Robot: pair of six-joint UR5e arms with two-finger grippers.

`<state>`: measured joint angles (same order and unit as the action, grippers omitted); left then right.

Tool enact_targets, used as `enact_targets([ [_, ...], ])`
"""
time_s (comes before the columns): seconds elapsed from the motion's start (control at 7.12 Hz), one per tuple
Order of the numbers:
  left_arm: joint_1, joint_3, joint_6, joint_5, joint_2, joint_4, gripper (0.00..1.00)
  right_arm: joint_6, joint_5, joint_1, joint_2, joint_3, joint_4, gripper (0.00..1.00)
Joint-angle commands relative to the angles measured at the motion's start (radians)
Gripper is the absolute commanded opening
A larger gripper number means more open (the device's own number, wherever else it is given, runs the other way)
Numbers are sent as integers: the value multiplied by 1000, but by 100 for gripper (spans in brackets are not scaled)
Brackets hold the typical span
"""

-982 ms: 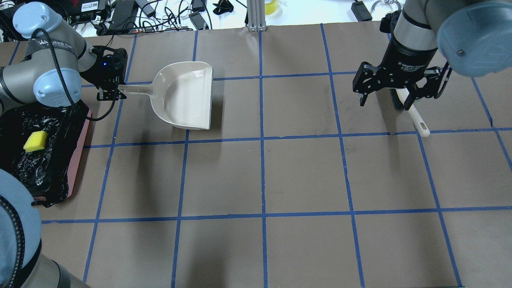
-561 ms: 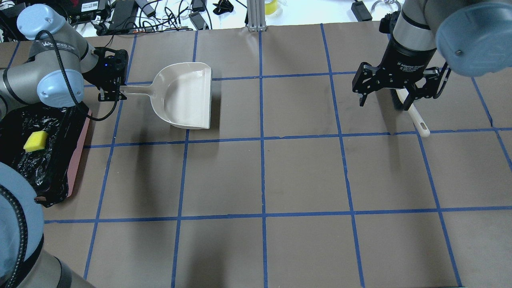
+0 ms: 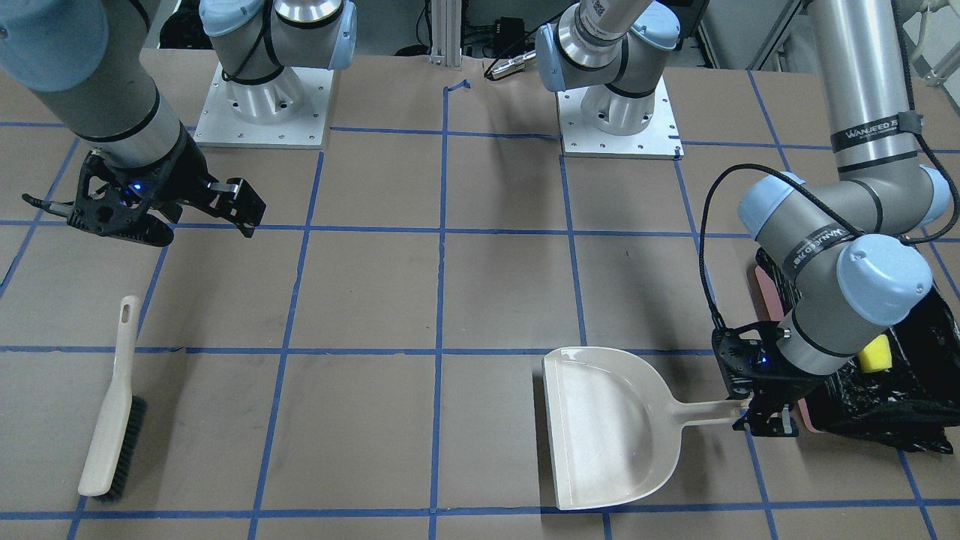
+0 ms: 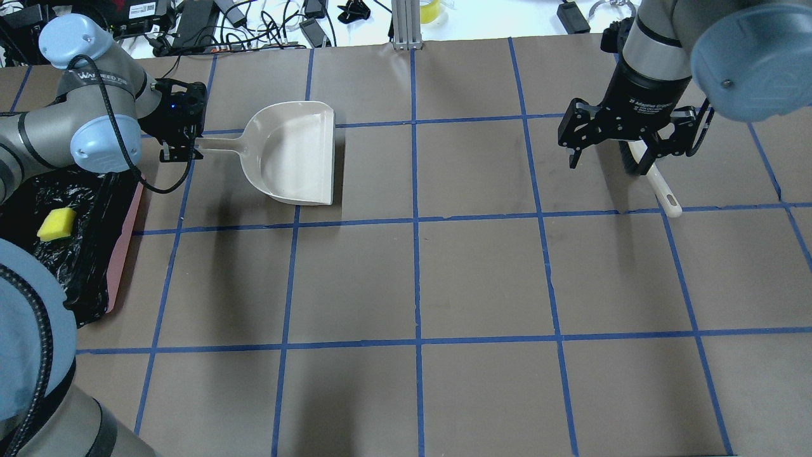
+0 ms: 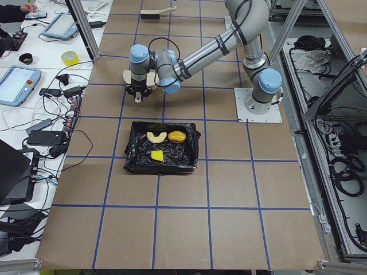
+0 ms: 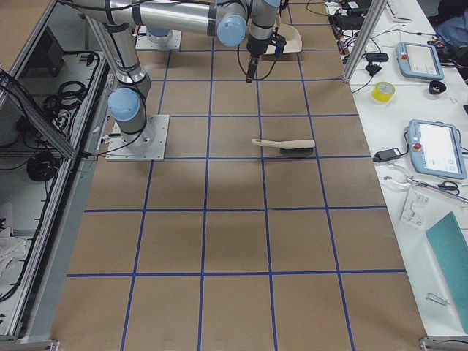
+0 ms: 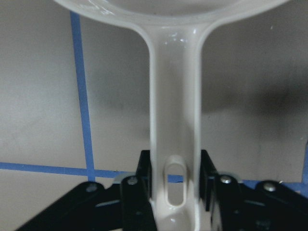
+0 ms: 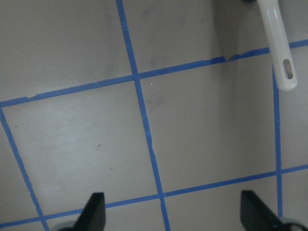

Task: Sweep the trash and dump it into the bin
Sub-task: 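Lower the dustpan onto the table with the left gripper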

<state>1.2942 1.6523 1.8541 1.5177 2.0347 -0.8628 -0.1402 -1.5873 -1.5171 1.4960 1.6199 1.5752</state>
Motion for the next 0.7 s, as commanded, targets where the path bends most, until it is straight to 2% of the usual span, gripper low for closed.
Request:
enact_targets([
  [0.0,5,6,3,1,15,28,0,-3,-2,0,-8,0,24,100],
  [0.42,30,15,10,33,-1,28,0,-6,-3,0,-11,0,23,100],
  [0.56,30,33,13,33,-4,30,60,-9,-2,0,-11,0,23,100],
])
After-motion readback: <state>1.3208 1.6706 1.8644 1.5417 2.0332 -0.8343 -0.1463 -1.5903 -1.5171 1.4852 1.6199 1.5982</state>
